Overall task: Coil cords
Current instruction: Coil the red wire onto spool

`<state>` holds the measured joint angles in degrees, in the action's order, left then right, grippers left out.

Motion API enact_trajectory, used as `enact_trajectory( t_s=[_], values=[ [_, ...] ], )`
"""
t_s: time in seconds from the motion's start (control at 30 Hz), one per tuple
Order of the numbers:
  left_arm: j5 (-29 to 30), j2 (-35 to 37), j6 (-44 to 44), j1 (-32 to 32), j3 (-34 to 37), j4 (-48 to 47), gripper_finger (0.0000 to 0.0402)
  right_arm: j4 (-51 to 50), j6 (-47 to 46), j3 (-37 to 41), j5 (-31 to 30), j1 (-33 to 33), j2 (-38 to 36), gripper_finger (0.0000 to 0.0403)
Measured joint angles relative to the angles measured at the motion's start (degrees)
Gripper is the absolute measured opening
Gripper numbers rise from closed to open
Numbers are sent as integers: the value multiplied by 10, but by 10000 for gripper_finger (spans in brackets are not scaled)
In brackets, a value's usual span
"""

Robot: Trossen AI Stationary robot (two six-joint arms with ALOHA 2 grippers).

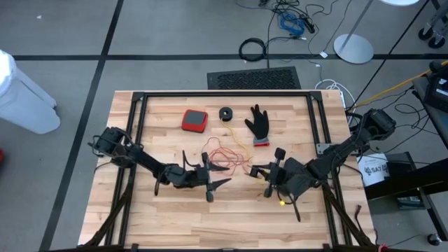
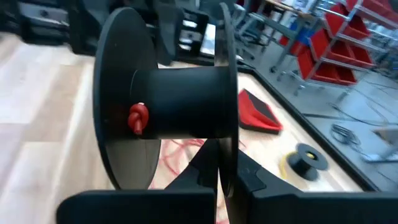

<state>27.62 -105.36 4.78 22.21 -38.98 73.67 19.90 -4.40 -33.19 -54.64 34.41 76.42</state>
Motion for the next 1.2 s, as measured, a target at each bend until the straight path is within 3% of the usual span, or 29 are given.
enact_trajectory(
  t_s=[0.2, 0.33, 0.57, 1.0, 1.2],
  values=[
    [0, 0, 0, 11, 0, 0, 184, 38, 7, 0, 12, 6, 0, 0],
    [-9, 0, -27, 15, 0, -4, 184, 65, 6, 0, 65, 6, 0, 0],
    [-79, 1, -59, 15, 0, -26, 184, 135, 22, 0, 117, 6, 13, 0],
    [-80, 83, -44, -4, -9, -249, 184, 287, 88, 0, 143, -11, 55, 0],
    [-80, 116, -12, 0, -9, -289, 184, 358, 108, 0, 142, -22, 81, 0]
  ],
)
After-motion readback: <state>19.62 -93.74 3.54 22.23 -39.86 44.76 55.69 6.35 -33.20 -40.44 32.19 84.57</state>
